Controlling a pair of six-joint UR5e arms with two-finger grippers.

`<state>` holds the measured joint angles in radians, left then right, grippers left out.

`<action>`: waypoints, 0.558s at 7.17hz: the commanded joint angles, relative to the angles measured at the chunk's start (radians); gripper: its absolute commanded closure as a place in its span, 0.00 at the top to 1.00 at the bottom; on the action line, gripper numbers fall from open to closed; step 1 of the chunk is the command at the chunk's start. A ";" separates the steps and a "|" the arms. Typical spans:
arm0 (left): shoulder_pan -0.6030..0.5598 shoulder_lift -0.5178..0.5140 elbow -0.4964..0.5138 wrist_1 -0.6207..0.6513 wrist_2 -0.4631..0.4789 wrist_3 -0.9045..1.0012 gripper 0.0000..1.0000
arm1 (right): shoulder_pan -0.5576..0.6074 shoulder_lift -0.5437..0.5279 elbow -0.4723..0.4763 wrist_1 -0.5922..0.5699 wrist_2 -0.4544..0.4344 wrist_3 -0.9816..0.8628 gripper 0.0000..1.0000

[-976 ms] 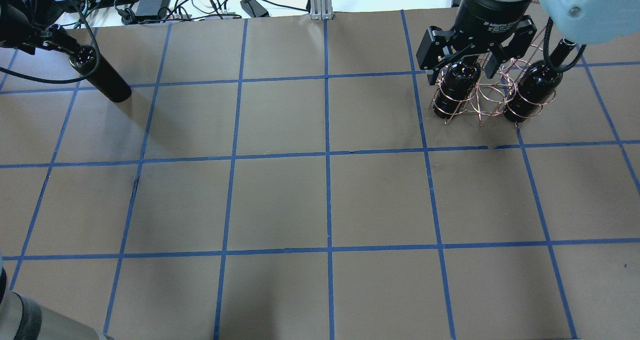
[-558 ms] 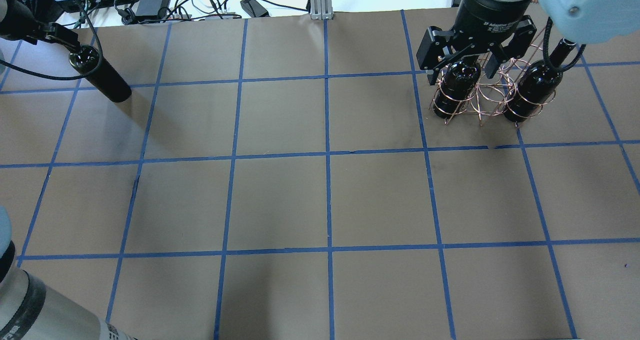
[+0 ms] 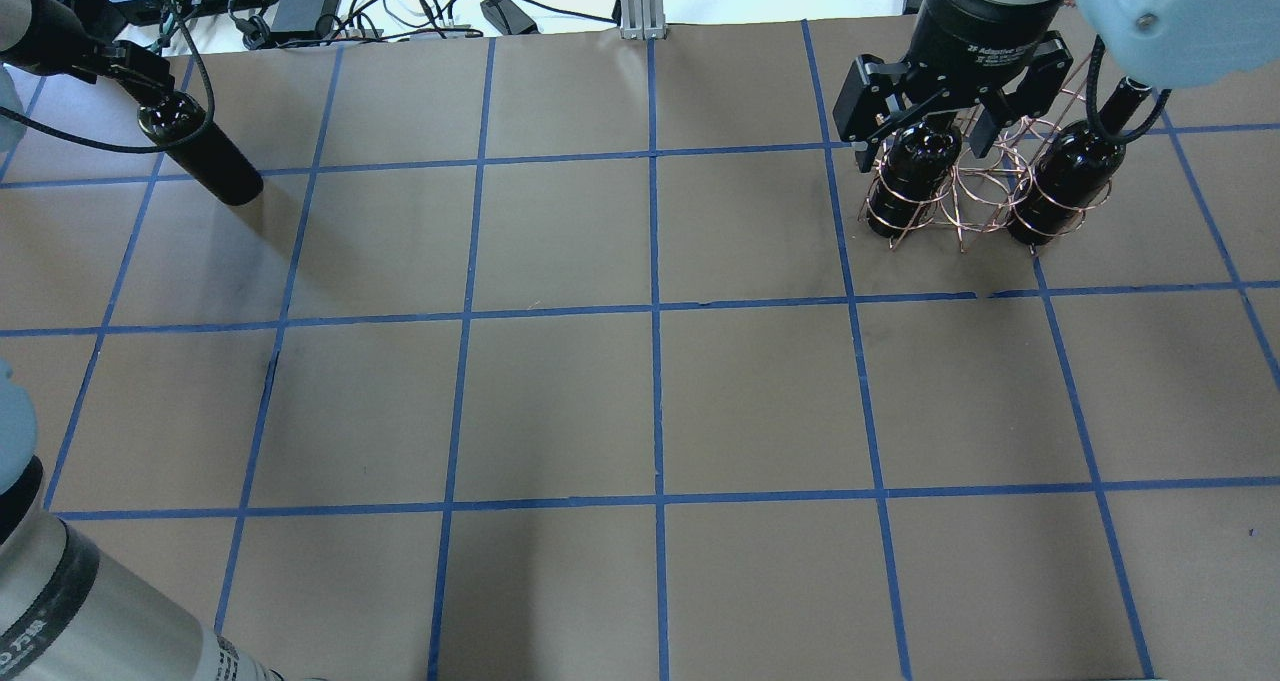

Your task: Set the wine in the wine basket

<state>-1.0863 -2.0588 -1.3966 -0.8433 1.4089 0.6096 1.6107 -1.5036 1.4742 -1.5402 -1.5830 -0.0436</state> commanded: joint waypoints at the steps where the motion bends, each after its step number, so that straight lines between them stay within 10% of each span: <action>1: -0.007 -0.003 0.002 0.000 -0.008 -0.001 0.83 | 0.000 0.000 0.000 0.000 0.001 0.001 1.00; 4: -0.003 0.008 0.004 -0.007 -0.010 -0.001 0.68 | 0.000 0.000 0.000 0.002 0.000 -0.001 1.00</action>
<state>-1.0918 -2.0566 -1.3939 -0.8464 1.3999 0.6090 1.6107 -1.5033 1.4741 -1.5388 -1.5830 -0.0444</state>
